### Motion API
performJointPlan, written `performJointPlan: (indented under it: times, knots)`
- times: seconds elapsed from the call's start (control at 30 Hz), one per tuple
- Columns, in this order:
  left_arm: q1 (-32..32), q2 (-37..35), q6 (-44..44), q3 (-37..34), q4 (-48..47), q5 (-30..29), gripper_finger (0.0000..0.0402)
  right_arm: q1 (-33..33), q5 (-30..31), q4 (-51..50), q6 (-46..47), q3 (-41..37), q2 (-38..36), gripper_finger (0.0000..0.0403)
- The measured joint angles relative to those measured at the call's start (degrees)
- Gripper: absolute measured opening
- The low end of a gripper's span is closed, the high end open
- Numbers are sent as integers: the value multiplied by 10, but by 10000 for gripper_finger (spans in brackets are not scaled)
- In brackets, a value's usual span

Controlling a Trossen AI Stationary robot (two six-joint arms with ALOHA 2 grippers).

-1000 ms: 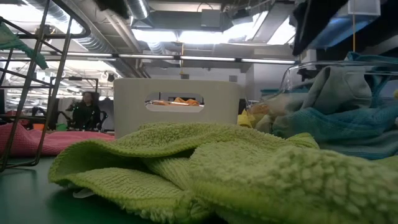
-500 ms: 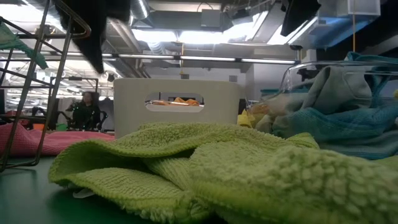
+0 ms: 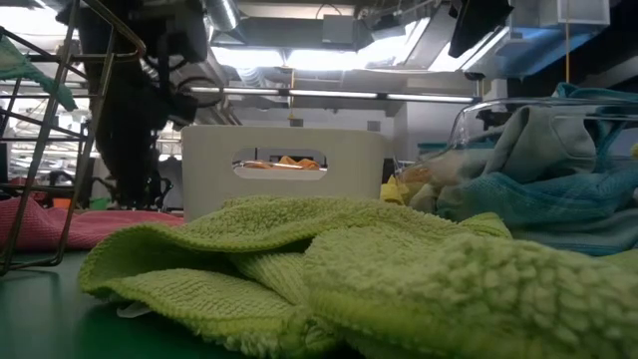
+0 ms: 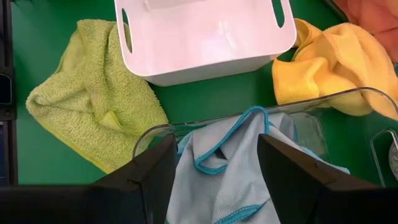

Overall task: Sort microfiber towel by color & place in baskets
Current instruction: Put the pink microfiber towel into the white bin

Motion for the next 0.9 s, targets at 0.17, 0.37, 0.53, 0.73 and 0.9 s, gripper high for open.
performJointPlan:
  times: [0.17,0.37,0.53,0.73,0.9]
  knots:
    - [9,0,0,-36,51,1,133,0,0,0,0,0,0,223]
    - [9,0,0,-85,106,1,133,0,0,0,0,0,0,223]
    - [9,-1,-2,-109,132,1,133,0,0,0,0,0,0,223]
    - [9,-1,-2,-112,136,1,130,0,0,0,0,0,0,223]
    - [9,0,-2,-113,154,1,97,0,0,0,0,0,0,223]
